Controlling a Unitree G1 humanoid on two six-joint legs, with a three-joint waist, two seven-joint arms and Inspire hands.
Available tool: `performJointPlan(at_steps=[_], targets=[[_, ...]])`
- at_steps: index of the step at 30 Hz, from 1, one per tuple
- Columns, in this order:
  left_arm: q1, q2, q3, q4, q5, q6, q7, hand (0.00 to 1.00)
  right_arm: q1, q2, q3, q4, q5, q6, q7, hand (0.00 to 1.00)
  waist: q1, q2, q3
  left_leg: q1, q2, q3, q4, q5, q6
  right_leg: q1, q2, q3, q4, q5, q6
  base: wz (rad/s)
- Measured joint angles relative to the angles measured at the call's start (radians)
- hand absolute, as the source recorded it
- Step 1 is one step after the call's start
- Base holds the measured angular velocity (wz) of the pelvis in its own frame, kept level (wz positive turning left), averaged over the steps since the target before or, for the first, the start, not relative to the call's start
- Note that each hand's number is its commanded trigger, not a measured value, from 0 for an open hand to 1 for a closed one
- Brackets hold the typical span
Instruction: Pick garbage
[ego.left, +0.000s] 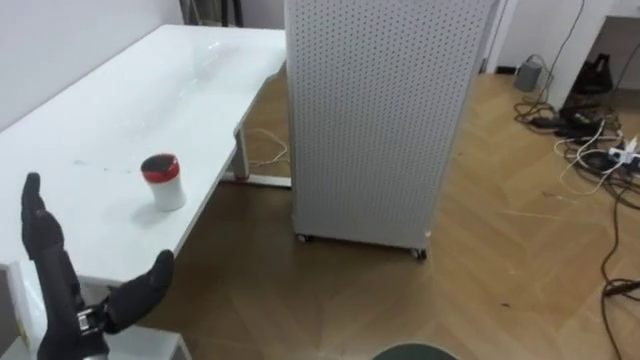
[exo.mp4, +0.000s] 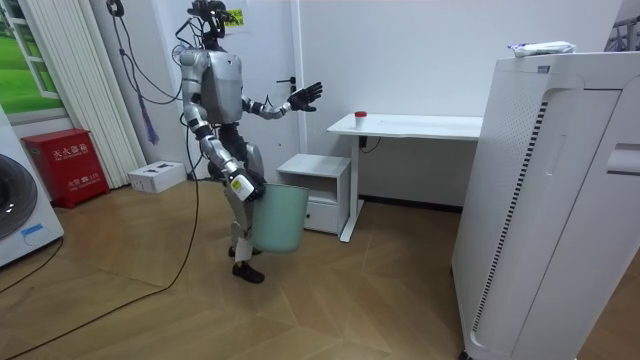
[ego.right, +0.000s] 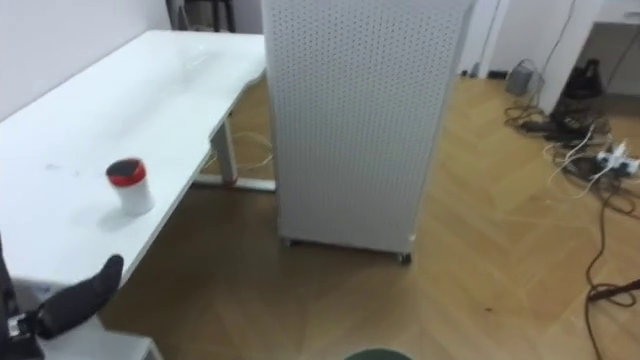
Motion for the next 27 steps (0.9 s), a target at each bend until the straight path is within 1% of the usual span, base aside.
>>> performJointPlan(at_steps=[1,2,3,4,5,6,8,11,18,21,25,27], targets=[[0.010,0.000,0.000,0.000,0.000,0.000,0.000,0.00,0.000,0.000,0.000,-0.005,-0.007,0.000,0.002,1.00,0.001,0.002,-0.0010,0.000,0.000,-0.017,0.002,0.000,0.000,0.000,0.005,0.010,-0.002,0.003,-0.003,-0.61],[0.024,-0.001,0.000,-0.003,-0.001,0.002,-0.002,0.00,0.000,0.000,0.001,-0.013,-0.012,0.000,0.009,1.00,0.013,0.005,-0.0027,0.001,0.000,-0.041,0.004,0.000,0.000,-0.002,0.018,0.035,-0.002,0.010,-0.009,-0.67],[0.033,-0.003,0.000,-0.003,-0.002,0.003,-0.002,0.00,0.001,-0.001,0.001,-0.021,-0.015,0.001,0.012,1.00,0.022,0.009,-0.0051,0.000,-0.003,-0.067,0.008,0.000,0.000,-0.008,0.026,0.051,-0.002,0.019,-0.016,-0.65],[0.034,-0.003,0.000,-0.003,-0.003,0.003,-0.002,0.00,0.001,0.000,0.001,-0.025,-0.018,0.001,0.012,1.00,0.022,0.010,-0.0056,-0.001,-0.005,-0.097,0.008,0.000,0.000,-0.008,0.028,0.054,-0.004,0.021,-0.018,-0.41],[0.033,-0.003,0.001,-0.003,-0.002,0.004,-0.002,0.00,0.006,0.000,0.001,-0.043,-0.035,0.009,0.014,1.00,0.020,0.014,-0.0073,-0.002,-0.011,-0.157,0.004,0.000,0.000,-0.008,0.032,0.055,-0.005,0.023,-0.021,-0.15],[0.033,-0.004,0.001,-0.003,-0.001,0.004,-0.001,0.00,0.014,0.000,0.001,-0.060,-0.049,0.009,0.015,1.00,0.017,0.017,-0.0093,0.000,-0.014,-0.189,-0.004,0.000,0.000,-0.008,0.035,0.056,-0.004,0.024,-0.023,-0.06],[0.033,-0.004,0.000,-0.005,-0.001,0.004,0.000,0.00,0.024,-0.001,0.000,-0.088,-0.061,0.010,0.015,1.00,0.011,0.019,-0.0100,0.002,-0.018,-0.220,-0.011,0.001,-0.002,-0.008,0.038,0.057,-0.004,0.024,-0.023,0.02],[0.033,-0.004,0.000,-0.005,-0.001,0.004,0.004,0.00,0.033,0.000,0.000,-0.115,-0.066,0.010,0.015,1.00,0.009,0.022,-0.0095,0.016,-0.020,-0.253,-0.040,0.002,-0.004,-0.006,0.042,0.059,-0.005,0.024,-0.023,0.05],[0.033,-0.004,0.000,-0.030,-0.001,0.003,0.032,0.00,0.035,0.000,0.000,-0.154,-0.067,0.010,0.015,1.00,-0.003,0.023,-0.0076,0.016,-0.030,-0.279,-0.048,0.002,-0.004,-0.003,0.031,0.047,-0.004,0.028,-0.013,0.09],[0.031,-0.004,-0.001,-0.033,-0.001,0.002,0.032,0.00,0.035,0.000,0.001,-0.169,-0.065,0.010,0.015,1.00,-0.001,0.022,-0.0071,0.018,-0.035,-0.282,-0.065,0.003,-0.005,-0.012,0.027,0.049,0.003,0.029,-0.009,0.03],[0.031,-0.003,-0.004,-0.029,-0.035,0.002,0.031,0.00,0.035,0.000,0.012,-0.180,-0.064,0.010,0.014,1.00,-0.001,0.014,-0.0027,0.020,-0.041,-0.281,-0.071,0.006,-0.004,-0.014,0.024,0.052,0.002,0.035,-0.001,-0.01],[0.032,-0.002,-0.012,-0.023,-0.044,0.004,0.030,0.00,0.042,-0.003,0.032,-0.209,-0.064,0.010,0.014,1.00,0.000,0.009,-0.0002,0.018,-0.041,-0.279,-0.070,0.006,-0.004,-0.017,0.029,0.053,0.002,0.036,-0.001,-0.02]])
